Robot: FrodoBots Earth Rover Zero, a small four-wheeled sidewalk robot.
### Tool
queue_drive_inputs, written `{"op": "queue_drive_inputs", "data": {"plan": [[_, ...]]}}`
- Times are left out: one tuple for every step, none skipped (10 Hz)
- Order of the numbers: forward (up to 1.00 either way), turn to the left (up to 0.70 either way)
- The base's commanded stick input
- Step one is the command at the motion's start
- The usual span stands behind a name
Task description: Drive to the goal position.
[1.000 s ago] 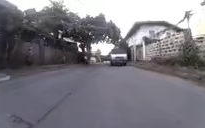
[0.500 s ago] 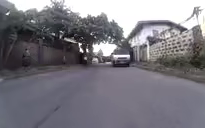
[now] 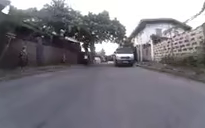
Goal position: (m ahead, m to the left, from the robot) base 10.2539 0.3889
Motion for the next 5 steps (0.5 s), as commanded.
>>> {"op": "queue_drive_inputs", "data": {"plan": [[1.0, -0.22], [1.0, 0.04], [1.0, 0.04], [1.0, 0.04], [1.0, 0.04]]}}
